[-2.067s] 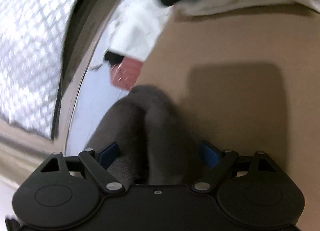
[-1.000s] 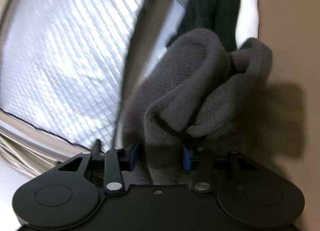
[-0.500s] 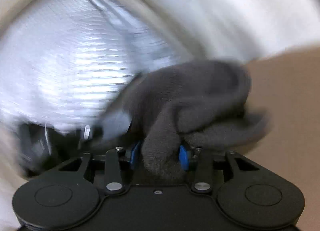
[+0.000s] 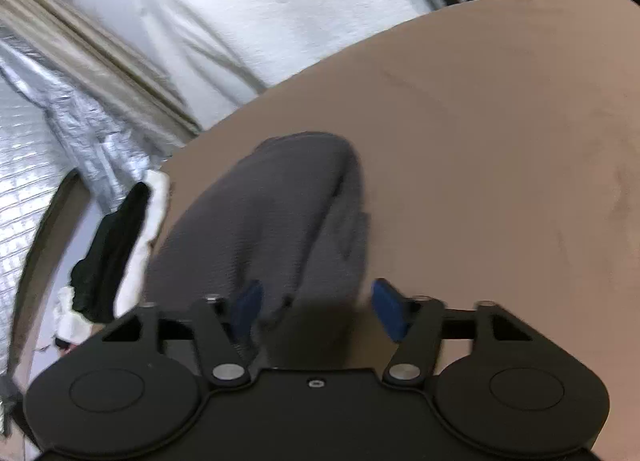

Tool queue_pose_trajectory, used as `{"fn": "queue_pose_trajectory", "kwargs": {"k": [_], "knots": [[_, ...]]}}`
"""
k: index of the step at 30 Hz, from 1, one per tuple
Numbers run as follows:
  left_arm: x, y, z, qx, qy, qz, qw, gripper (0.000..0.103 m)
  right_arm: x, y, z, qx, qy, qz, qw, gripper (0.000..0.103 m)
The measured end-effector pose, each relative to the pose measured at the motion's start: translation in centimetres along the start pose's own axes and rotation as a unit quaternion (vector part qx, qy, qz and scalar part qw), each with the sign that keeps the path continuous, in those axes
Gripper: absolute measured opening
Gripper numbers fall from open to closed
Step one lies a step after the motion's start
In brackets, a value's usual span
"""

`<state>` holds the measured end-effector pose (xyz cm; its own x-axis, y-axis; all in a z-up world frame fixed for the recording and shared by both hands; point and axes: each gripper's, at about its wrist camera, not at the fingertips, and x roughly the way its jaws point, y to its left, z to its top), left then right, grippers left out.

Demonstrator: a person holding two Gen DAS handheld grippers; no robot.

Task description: Fold clothes

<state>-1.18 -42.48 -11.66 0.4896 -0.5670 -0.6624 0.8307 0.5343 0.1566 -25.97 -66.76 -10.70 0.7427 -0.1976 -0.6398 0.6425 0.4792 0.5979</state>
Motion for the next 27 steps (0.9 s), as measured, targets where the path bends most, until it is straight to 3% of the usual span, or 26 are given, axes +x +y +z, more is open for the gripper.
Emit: {"fn": "queue_pose_trajectory", "kwargs": {"k": [4, 6, 9, 10, 11, 12, 14, 16, 17, 18, 21, 23, 25, 27], "knots": [[0.7, 1.5, -0.7, -0.035, -0.009, -0.017, 0.9992, 0.102, 3.3, -0.5, -1.7, 0.017, 0.037, -0.009, 0.999, 0.077], [1.1, 2.5, -0.6, -0.061, -0.021, -0.062, 0.9960, 0.102, 5.5, -0.8, -1.9, 0.033, 0.064, -0.001, 0.997, 0.077], [2.1, 3.2, -1.3, -0.083, -0.008, -0.117, 0.9896, 0.103, 8.6, -1.2, -2.2, 0.041, 0.089, 0.008, 0.995, 0.076], [2.8, 3.2, -1.5, -0.083, 0.002, -0.134, 0.9875, 0.103, 9.3, -0.5, -2.3, 0.015, 0.086, -0.009, 0.996, 0.054], [3.8, 2.9, -1.9, -0.078, 0.022, -0.156, 0.9844, 0.103, 10.0, 0.8, -2.8, -0.040, 0.081, -0.042, 0.995, 0.040], [5.2, 2.7, -2.2, -0.073, 0.050, -0.182, 0.9792, 0.103, 10.9, 2.6, -3.6, -0.106, 0.080, -0.074, 0.988, 0.034], [7.5, 2.2, -3.0, -0.074, 0.084, -0.178, 0.9776, 0.084, 11.3, 5.6, -5.2, -0.180, 0.050, -0.098, 0.977, 0.029], [8.0, 2.1, -3.2, -0.067, 0.079, -0.158, 0.9820, 0.039, 9.9, 7.5, -5.8, -0.223, 0.004, -0.094, 0.970, 0.024], [7.6, 2.6, -2.7, -0.075, 0.067, -0.155, 0.9827, 0.026, 9.2, 8.4, -6.1, -0.244, -0.019, -0.093, 0.965, 0.022], [7.0, 3.5, -2.1, -0.094, 0.053, -0.155, 0.9820, 0.018, 8.4, 9.4, -6.5, -0.284, -0.049, -0.116, 0.950, 0.020], [4.5, 7.2, 0.0, -0.163, -0.021, -0.139, 0.9765, 0.018, 6.1, 11.2, -7.8, -0.393, -0.147, -0.264, 0.868, 0.019], [2.1, 9.7, 0.9, -0.192, -0.080, -0.108, 0.9722, 0.016, 4.9, 11.2, -7.5, -0.403, -0.188, -0.327, 0.834, 0.019], [-0.1, 11.8, 1.0, -0.217, -0.119, -0.090, 0.9647, 0.015, 3.4, 10.6, -6.6, -0.390, -0.213, -0.349, 0.825, 0.019], [-1.2, 12.9, 0.5, -0.227, -0.126, -0.069, 0.9633, 0.005, 2.6, 10.3, -5.5, -0.378, -0.235, -0.373, 0.814, 0.019]]}}
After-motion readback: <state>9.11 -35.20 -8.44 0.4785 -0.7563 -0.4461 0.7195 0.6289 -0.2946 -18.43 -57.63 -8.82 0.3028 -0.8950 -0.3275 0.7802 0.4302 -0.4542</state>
